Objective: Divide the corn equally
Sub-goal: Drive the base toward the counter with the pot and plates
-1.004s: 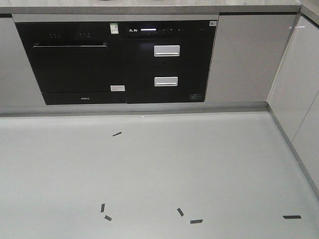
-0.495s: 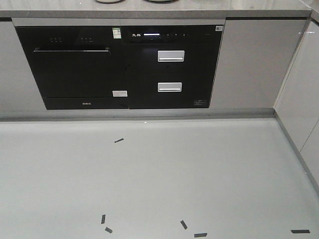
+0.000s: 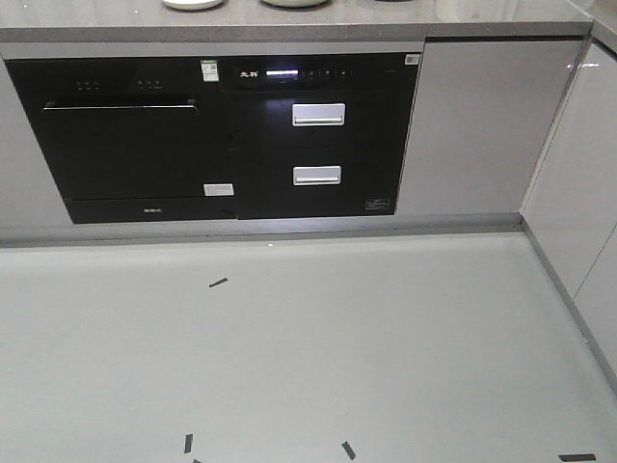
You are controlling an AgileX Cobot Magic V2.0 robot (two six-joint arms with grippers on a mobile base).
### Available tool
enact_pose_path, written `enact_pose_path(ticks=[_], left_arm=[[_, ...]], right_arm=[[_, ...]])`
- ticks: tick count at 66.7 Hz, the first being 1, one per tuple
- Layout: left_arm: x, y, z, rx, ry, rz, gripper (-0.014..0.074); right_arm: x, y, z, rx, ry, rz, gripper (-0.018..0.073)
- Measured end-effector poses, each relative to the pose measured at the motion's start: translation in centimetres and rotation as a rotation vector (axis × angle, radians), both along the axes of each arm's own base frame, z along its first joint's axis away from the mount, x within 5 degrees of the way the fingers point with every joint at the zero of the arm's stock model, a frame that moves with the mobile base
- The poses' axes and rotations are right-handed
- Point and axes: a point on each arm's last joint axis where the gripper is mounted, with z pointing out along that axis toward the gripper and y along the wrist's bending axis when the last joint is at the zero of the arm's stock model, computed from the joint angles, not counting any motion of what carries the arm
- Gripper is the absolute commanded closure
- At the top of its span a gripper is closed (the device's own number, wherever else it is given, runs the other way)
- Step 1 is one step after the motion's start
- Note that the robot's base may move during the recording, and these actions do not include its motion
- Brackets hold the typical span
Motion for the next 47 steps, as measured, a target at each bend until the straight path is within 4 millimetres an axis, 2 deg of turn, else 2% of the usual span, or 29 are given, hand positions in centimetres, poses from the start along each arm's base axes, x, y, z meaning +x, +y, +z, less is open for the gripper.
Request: enact_pose_path(ticks=[47], left_arm=[[0.0, 0.0, 0.0, 0.0, 0.0, 0.0, 0.0603]], right_arm=[[0.0, 0.0, 0.0, 0.0, 0.0, 0.0, 0.0564]])
